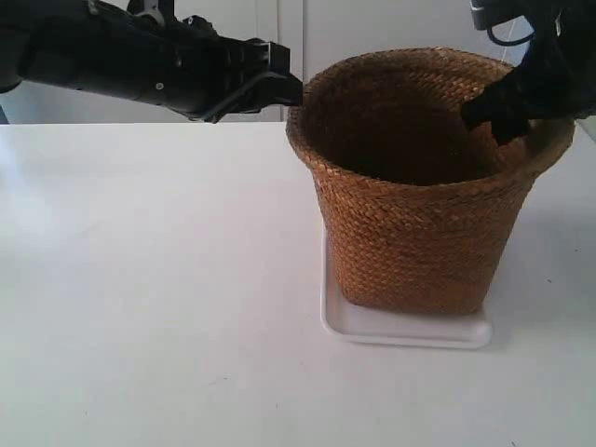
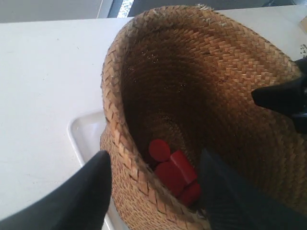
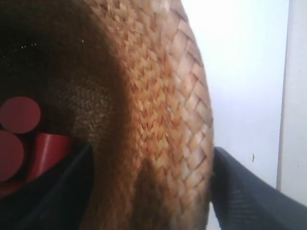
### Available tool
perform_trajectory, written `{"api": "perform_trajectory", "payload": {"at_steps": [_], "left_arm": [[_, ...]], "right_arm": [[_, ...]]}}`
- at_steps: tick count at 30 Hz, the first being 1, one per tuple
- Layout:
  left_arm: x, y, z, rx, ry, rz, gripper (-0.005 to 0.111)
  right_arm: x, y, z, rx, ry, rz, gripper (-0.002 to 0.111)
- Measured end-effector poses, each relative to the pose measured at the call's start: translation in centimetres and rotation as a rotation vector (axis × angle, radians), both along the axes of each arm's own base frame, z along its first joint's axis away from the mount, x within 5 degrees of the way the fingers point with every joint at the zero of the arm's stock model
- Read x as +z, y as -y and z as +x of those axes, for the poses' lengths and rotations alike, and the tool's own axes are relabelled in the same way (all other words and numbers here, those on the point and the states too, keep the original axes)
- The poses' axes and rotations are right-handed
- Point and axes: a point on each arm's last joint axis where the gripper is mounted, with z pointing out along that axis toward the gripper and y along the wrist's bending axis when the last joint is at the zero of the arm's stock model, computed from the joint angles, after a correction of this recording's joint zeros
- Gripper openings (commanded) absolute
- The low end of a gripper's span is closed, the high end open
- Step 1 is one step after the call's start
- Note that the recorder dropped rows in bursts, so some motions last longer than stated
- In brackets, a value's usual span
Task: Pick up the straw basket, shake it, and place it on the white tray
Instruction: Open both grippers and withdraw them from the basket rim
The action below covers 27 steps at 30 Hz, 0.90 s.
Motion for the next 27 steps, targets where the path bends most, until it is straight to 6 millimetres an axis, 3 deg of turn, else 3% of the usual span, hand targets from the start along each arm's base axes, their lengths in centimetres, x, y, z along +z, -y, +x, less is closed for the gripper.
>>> {"api": "perform_trajectory", "payload": {"at_steps": [5,11,14,17,19,23,27], "left_arm": [[1.0,-0.4,-0.6,-0.006,0.05,0.019,0.059],[3.5,-1.2,-2.0,0.002,0.142,0.011,0.057],[5.5,-2.0,-3.4,0.015,0.217,-0.001,0.041],[8.1,-3.1,-5.7,0.011,0.314,0.003,0.007],[9.4,-3.8,-7.5,-0.016,0.365,0.026,0.0],[10.7,-5.3,-12.1,-0.103,0.414,0.092,0.0],[9.2,-7.0,-15.9,-0.134,0.42,0.151,0.0]], "right_arm": [[1.8,0.0,-0.6,0.01,0.091,0.017,0.064],[6.0,0.1,-3.2,0.028,0.264,0.038,0.063],[8.8,0.4,-5.9,0.026,0.362,0.06,0.054],[11.6,0.5,-9.3,0.017,0.466,0.115,0.021],[12.8,0.5,-11.6,0.021,0.522,0.163,-0.001],[13.2,0.5,-17.0,0.066,0.632,0.243,0.0],[10.4,1.0,-22.6,0.084,0.671,0.25,0.0]]}}
